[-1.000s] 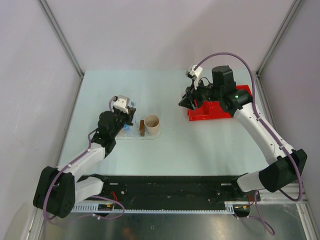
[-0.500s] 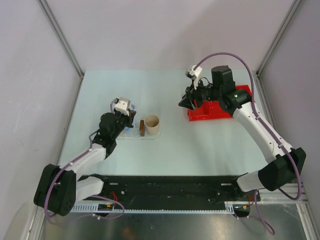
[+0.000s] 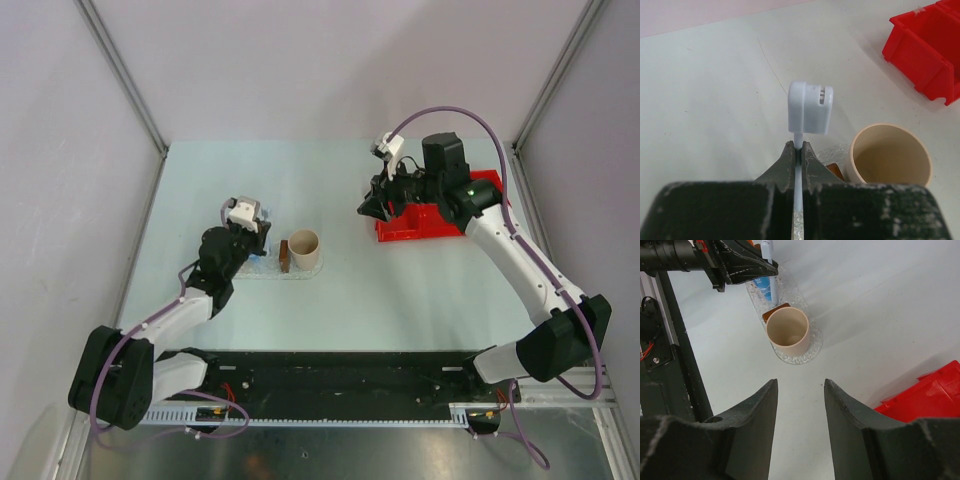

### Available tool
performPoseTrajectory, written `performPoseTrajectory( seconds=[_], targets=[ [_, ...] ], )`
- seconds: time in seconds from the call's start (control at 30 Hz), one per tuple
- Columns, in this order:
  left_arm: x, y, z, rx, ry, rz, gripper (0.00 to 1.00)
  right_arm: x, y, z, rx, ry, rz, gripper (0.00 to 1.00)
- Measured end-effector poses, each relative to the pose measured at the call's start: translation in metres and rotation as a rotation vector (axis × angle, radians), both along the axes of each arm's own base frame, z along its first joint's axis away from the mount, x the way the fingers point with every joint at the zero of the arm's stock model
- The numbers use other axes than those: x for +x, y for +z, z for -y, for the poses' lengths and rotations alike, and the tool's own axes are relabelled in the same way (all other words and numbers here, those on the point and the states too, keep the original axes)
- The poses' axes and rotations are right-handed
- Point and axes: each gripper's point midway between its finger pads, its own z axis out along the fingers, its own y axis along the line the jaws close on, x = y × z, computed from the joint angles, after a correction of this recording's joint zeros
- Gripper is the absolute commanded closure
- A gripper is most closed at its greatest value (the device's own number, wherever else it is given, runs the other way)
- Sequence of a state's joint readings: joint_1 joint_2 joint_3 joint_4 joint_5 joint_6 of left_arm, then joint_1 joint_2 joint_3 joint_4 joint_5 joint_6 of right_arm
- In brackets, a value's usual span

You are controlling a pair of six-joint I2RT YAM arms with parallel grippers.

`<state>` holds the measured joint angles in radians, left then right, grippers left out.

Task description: Prepare toiletry sets of a toothbrush and toothpaste on the tray

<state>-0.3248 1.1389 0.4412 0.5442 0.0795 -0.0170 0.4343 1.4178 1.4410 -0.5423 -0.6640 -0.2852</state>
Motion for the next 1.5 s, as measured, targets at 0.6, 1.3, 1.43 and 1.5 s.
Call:
performPoseTrajectory(
  seconds=[0.6,1.3,1.43,1.5],
  targets=[
    [0.001,-0.004,0.0,0.003,0.002,-0.006,1.0,0.0,0.0,0.0,0.0,0.0,-0.001,0.53],
    [-0.001,-0.021,0.004,0.02,-0.026,-0.074,1.0,0.0,0.0,0.0,0.0,0.0,-0.001,0.54],
    [0.001,-0.021,0.006,0.02,-0.029,-0.079,1.0,0.0,0.0,0.0,0.0,-0.001,-0.001,0.54],
    [0.001,-0.021,0.006,0.021,-0.029,-0.08,1.0,0.0,0.0,0.0,0.0,-0.001,-0.001,0.53]
  ],
)
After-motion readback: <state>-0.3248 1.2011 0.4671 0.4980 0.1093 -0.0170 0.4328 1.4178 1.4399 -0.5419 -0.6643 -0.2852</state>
